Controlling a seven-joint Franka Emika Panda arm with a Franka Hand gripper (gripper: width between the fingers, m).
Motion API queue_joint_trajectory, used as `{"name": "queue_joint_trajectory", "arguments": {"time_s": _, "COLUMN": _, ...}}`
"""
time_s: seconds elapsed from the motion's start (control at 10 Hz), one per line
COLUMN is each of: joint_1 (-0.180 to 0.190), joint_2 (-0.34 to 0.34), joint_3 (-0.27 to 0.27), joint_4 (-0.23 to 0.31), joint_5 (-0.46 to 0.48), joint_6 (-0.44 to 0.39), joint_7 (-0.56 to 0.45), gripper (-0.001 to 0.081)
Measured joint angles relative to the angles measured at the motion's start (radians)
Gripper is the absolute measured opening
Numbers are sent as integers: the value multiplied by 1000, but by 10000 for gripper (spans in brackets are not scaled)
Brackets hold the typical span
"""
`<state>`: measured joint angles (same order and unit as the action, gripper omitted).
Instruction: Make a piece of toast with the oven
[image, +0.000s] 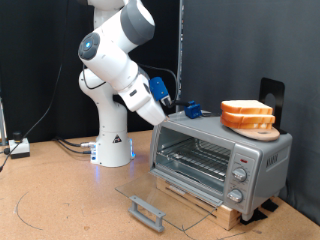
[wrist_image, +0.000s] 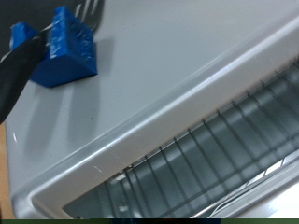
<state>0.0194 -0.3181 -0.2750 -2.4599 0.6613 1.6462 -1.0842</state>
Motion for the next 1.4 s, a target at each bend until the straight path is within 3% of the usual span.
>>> {"name": "queue_joint_trajectory", "arguments": {"time_s": 0.3, "joint_1": 14, "joint_2": -111, "joint_3": 1, "joint_4": -18, "joint_5": -15, "joint_6": -37, "joint_7": -287, "gripper": 809}}
{"name": "queue_joint_trajectory", "arguments": {"time_s": 0.4, "joint_1": 15, "joint_2": -153, "joint_3": 3, "joint_4": -25, "joint_5": -15, "joint_6": -33, "joint_7": -324, "gripper": 809}}
{"name": "queue_joint_trajectory", "arguments": {"time_s": 0.6, "joint_1": 10, "joint_2": -240, "joint_3": 14, "joint_4": -34, "joint_5": -15, "joint_6": -21, "joint_7": -302, "gripper": 809}}
{"name": "queue_joint_trajectory", "arguments": {"time_s": 0.8, "joint_1": 5, "joint_2": -303, "joint_3": 15, "joint_4": -36, "joint_5": -10, "joint_6": -67, "joint_7": -218, "gripper": 809}}
{"name": "queue_joint_trajectory", "arguments": {"time_s": 1.1, "joint_1": 21, "joint_2": -300, "joint_3": 17, "joint_4": -34, "joint_5": 0, "joint_6": -120, "joint_7": -237, "gripper": 809}}
{"name": "queue_joint_trajectory", "arguments": {"time_s": 1.4, "joint_1": 34, "joint_2": -335, "joint_3": 102, "joint_4": -70, "joint_5": 24, "joint_6": -107, "joint_7": -162, "gripper": 809}}
